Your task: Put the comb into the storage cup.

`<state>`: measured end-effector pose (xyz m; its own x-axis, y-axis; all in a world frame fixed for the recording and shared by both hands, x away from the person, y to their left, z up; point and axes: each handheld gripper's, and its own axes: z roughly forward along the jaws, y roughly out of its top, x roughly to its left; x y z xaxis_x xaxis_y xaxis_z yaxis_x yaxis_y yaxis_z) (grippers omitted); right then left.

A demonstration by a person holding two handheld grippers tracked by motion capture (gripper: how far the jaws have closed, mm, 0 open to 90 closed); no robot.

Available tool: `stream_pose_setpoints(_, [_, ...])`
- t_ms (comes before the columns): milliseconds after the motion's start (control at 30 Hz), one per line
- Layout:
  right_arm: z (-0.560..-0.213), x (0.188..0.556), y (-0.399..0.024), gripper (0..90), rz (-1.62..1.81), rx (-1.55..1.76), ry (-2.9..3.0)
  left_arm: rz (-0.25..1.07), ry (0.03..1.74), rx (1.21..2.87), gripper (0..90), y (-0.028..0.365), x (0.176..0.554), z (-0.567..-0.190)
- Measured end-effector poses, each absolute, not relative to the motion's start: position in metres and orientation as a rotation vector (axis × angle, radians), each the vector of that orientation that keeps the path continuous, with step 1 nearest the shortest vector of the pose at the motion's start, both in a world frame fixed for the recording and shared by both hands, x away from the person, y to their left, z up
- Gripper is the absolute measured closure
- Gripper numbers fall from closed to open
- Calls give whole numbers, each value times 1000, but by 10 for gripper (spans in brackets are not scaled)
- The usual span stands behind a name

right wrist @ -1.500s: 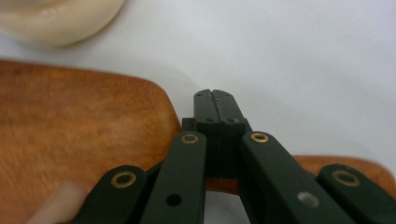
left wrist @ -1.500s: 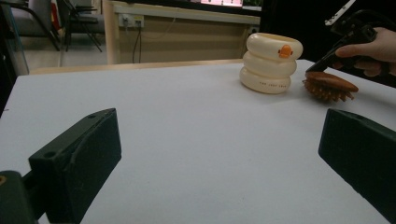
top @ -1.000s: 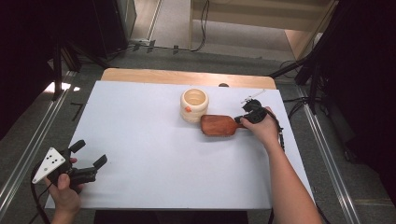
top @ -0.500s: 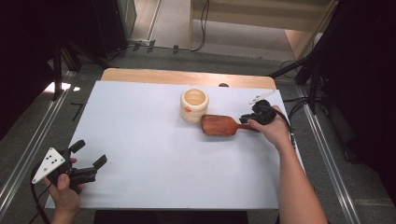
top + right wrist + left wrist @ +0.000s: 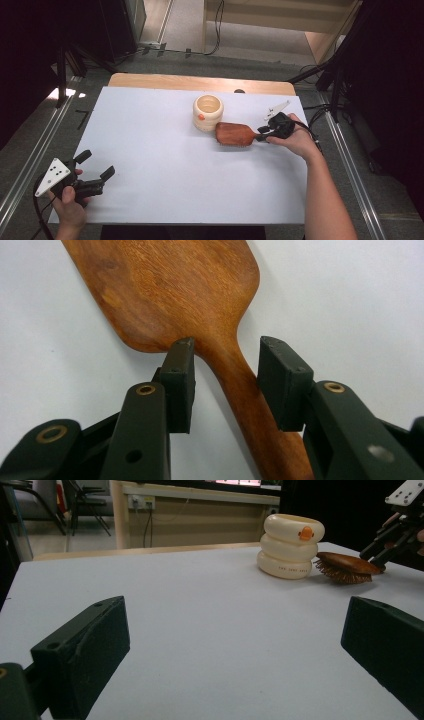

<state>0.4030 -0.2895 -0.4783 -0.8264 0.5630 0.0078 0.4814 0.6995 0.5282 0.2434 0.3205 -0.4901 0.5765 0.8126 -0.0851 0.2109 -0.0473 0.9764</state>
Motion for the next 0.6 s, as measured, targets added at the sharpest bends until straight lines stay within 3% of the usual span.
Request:
stream_pose_setpoints(500, [-492,406,-287,509,669,682,2785,610,886,1581,0,320,243,-490])
stream_pose_setpoints(600, [-494,410,-284,559,656,657,2799,610,887,1580,0,320,243,-490])
